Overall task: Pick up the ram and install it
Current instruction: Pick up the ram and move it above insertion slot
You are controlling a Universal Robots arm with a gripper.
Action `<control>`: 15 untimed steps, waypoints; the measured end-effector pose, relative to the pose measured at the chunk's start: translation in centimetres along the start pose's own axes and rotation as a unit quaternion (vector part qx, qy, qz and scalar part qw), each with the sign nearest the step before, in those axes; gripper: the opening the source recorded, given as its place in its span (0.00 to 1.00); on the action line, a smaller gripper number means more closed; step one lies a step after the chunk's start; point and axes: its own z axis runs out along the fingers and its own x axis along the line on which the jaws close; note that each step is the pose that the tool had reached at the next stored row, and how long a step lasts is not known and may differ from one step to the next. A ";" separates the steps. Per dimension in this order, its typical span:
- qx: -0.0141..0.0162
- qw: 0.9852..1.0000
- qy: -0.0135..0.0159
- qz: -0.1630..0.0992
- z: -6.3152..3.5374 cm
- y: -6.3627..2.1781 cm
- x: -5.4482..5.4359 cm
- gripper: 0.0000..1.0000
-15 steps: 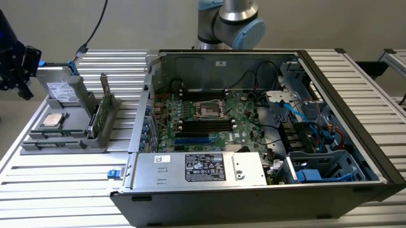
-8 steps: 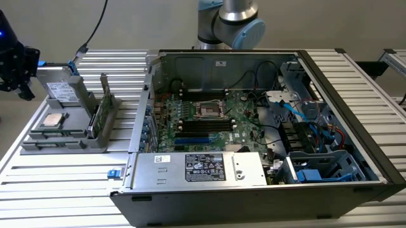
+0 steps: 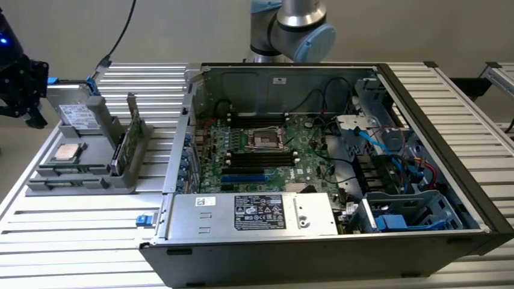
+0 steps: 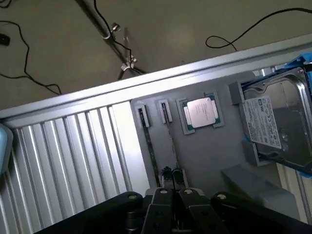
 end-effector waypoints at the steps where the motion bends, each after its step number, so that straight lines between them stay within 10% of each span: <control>1: 0.002 1.000 0.000 -0.008 0.02 0.00 0.0 0.10; 10: 0.015 0.996 0.002 -0.090 0.26 -0.01 0.0 0.10; 15: 0.015 0.993 -0.007 -0.121 0.29 -0.01 0.0 0.10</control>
